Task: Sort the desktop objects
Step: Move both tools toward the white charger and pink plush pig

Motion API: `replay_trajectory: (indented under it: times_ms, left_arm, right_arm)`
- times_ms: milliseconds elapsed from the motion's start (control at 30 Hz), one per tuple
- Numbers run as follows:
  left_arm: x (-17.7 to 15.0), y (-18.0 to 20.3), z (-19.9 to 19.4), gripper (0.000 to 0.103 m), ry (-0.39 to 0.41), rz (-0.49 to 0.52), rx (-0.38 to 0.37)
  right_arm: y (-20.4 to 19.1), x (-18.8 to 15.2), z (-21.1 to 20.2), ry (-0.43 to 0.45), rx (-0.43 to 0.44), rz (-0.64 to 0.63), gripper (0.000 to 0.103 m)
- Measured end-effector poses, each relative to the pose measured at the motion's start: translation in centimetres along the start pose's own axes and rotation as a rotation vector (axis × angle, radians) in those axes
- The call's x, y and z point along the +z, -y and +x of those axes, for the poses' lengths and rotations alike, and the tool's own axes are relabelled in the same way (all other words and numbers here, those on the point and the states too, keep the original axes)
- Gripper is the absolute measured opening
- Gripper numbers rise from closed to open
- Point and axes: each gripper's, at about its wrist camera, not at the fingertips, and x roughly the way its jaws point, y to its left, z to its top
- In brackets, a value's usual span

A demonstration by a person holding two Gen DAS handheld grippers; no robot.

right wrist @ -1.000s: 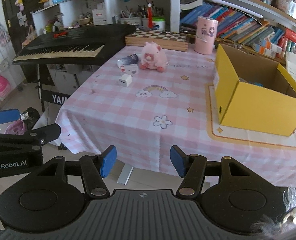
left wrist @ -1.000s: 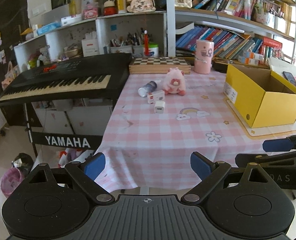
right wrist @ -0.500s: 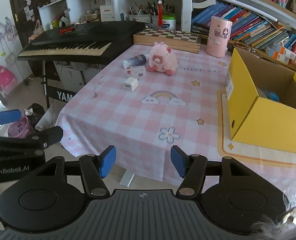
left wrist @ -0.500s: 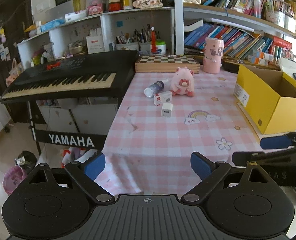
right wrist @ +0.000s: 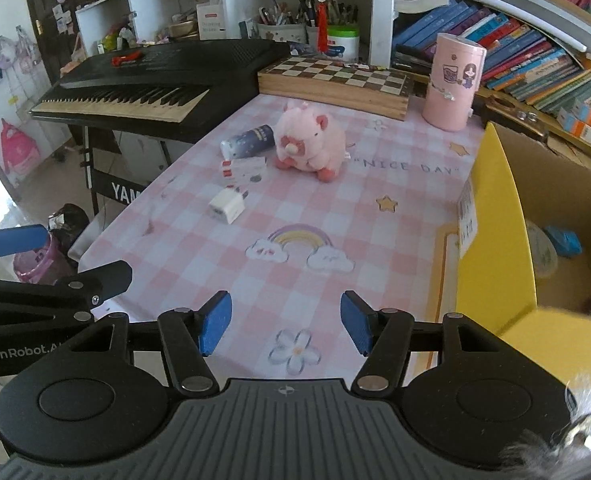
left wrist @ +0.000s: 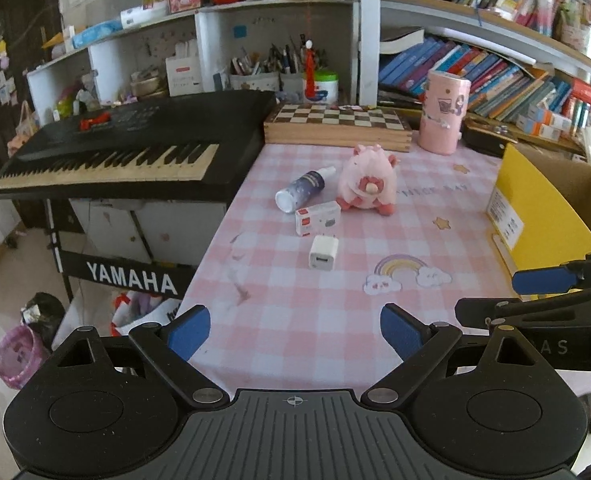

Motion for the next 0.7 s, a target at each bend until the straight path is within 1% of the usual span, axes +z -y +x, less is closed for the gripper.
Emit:
replay_trajectory:
  times_ms: [367,433,600,667,700]
  left_arm:
    - [2.9,1.6,3.9,0.092,-0.038,-0.041,0.044]
    - [3.4,1.6,4.9,0.092,-0.043,-0.047,0.053]
    - [4.6,1.8,7.7,0.082,-0.077,-0.060,0.066]
    - [4.9,2.0,8.9,0.073,-0.095,-0.055,0.065]
    - [5.0,2.1,9.6,0.070,-0.106,-0.053,0.061]
  right_arm:
    - [3.2,4.0,4.1,-0.017,0.070,-0.033,0.059]
    - [3.8,4.7,4.9,-0.015,0.078,-0.035,0.060]
    - [5.4,6.7,6.9,-0.013,0.088,-0.013,0.061]
    - [6.0,7.4,7.7,-0.014,0.090,-0.006,0.062]
    - [6.2,7.7,8.0,-0.015,0.092,-0.005,0.062]
